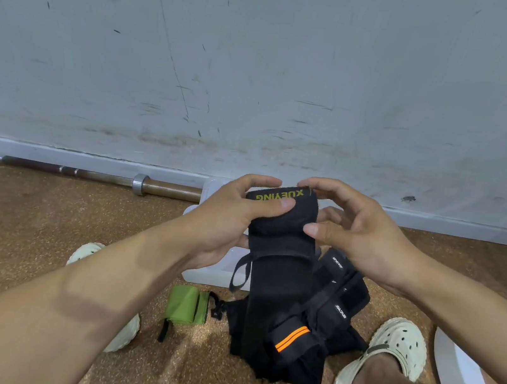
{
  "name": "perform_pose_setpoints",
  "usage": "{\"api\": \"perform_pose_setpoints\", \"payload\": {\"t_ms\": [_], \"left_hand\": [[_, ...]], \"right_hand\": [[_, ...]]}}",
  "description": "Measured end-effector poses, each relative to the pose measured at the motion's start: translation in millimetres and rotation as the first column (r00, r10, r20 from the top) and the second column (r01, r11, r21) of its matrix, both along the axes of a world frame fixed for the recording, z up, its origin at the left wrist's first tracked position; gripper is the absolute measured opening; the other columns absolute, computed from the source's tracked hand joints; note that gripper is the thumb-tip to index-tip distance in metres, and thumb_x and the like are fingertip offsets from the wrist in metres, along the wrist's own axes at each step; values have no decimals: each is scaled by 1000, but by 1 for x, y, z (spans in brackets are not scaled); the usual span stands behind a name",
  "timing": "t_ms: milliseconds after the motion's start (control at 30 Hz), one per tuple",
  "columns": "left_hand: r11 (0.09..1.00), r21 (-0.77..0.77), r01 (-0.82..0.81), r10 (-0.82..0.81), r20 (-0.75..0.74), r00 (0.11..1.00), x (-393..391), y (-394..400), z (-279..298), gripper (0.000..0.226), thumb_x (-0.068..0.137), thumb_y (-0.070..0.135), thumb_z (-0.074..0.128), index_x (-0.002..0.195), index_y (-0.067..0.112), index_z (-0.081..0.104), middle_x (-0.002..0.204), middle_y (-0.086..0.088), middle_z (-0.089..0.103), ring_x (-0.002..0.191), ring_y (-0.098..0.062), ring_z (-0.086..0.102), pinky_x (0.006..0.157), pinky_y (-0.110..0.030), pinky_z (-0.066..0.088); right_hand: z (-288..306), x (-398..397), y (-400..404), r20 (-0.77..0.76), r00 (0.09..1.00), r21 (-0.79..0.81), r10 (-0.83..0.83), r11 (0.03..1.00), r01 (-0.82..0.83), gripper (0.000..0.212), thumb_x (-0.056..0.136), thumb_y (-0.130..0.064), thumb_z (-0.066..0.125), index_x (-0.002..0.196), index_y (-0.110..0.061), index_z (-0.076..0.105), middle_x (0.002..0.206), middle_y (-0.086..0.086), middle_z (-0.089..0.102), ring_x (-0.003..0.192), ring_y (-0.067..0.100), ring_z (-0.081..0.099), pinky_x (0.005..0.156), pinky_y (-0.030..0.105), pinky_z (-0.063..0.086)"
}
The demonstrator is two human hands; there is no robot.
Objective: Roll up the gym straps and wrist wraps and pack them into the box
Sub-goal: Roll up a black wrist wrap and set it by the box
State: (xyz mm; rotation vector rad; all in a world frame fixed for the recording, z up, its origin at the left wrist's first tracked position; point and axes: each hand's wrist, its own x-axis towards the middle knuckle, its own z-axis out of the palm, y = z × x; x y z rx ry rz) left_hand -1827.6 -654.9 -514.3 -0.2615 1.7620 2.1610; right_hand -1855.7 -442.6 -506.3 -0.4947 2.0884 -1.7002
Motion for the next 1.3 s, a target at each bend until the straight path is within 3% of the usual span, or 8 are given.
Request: {"api": "perform_pose_setpoints", "payload": {"t_ms": [200,333,467,567,733,900,1133,1300], "left_hand": [[999,32,-23,26,-118,993,2,-2,3,55,83,3,78,131,25,61,118,-13,68,92,-19,74,75,-35,61],[999,-24,-29,24,-183,983,4,-1,1,63,78,-2,82,131,28,62,124,-17,65,98,-23,72,81,-36,62],[997,-67,-41,28,-184,983,5,0,0,72,71,0,89,130,30,62,123,-13,65,106,-28,72,85,-38,62],[998,-59,4,-11,-117,993,5,0,1,73,62,13,96,126,26,65,123,-9,69,106,-24,73,89,-42,62],[991,4,134,-134,-45,990,6,0,4,52,84,39,79,130,20,66,122,-6,74,111,-25,71,94,-49,58],[995,84,48,-46,-24,999,6,2,5,58,80,32,75,133,11,62,126,-13,71,112,-28,71,89,-44,60],[998,20,-67,69,-103,992,6,-1,2,57,68,-3,86,119,18,68,113,-12,70,99,-25,75,83,-39,62],[997,-59,-44,35,-150,988,7,1,0,61,67,-7,87,118,21,68,113,-10,69,95,-21,75,78,-31,61]], "right_hand": [[-1,-2,1,197,980,-85,11,996,6,59,82,-16,79,136,-26,59,135,4,65,111,28,71,99,49,58],[-7,-2,-3,241,970,-74,20,997,-2,53,82,-42,77,130,-24,65,115,9,69,90,19,72,94,48,57],[-10,-4,-2,199,980,-87,-4,996,22,51,83,-29,70,132,-19,62,127,22,63,101,28,72,90,43,58],[-11,-5,0,144,990,-117,-6,993,23,51,85,-23,69,135,-17,60,133,12,64,116,36,69,92,42,58],[-7,-4,1,12,1000,-139,-28,990,30,47,88,-6,69,134,-17,61,136,6,63,112,47,64,99,51,57],[-2,-1,0,-37,999,-102,-21,995,17,50,90,13,65,131,-16,61,137,4,64,111,24,69,102,43,56],[0,-4,0,246,969,-144,-20,988,57,68,78,-28,77,142,-28,55,138,0,64,116,25,71,98,46,57],[-4,-3,-3,265,963,-98,-43,993,72,64,75,-29,78,137,-22,60,131,6,69,111,28,73,99,48,58]]}}
